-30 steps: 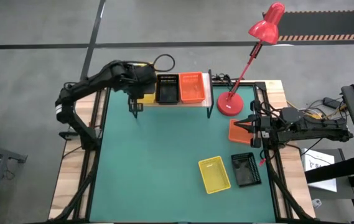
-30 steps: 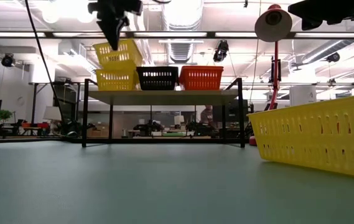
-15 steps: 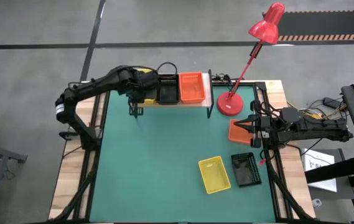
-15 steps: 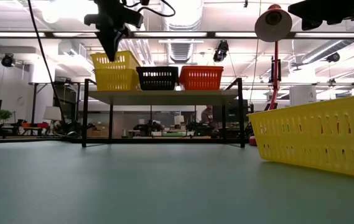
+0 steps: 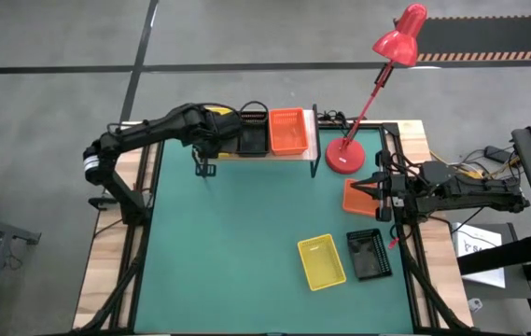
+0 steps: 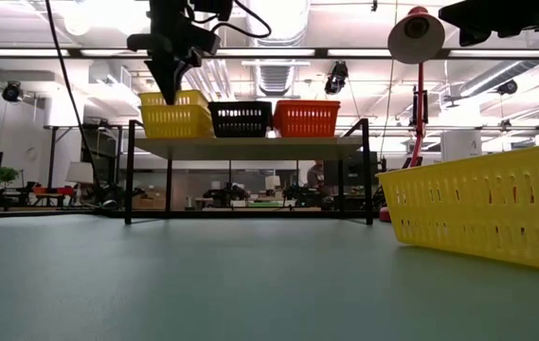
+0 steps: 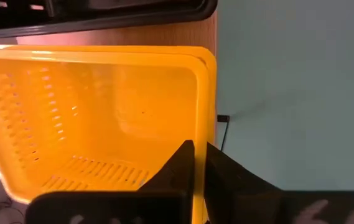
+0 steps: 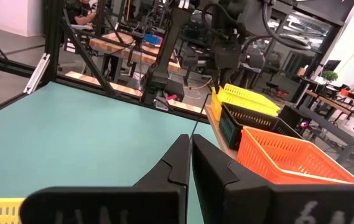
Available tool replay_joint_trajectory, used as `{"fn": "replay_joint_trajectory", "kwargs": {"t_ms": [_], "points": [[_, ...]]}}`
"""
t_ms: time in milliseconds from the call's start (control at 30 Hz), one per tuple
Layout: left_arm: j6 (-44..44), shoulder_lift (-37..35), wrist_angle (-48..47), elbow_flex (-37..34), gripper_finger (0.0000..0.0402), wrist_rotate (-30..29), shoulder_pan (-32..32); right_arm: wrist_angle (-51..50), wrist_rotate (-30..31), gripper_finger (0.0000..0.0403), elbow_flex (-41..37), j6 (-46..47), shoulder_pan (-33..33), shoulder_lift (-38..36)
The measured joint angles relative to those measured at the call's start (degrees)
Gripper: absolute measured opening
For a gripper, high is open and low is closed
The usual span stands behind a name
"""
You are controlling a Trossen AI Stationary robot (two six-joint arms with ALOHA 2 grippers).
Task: Stack baskets on shelf by color
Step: Stack the left yellow bin on top of the yellow bin on the shelf
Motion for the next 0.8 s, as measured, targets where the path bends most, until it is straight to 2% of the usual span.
{"fn": "replay_joint_trajectory", "kwargs": {"t_ms": [433,800], "points": [[-0.17,-0.24,0.92,0.42,0.0089,0.26,-0.08,-0.02,0.0,0.0009,0.0,-0.02,0.0,0.0],[-0.6,-4.64,0.89,0.42,0.0101,0.44,-0.92,-0.04,0.02,0.0009,0.0,-0.02,0.0,0.0]]}}
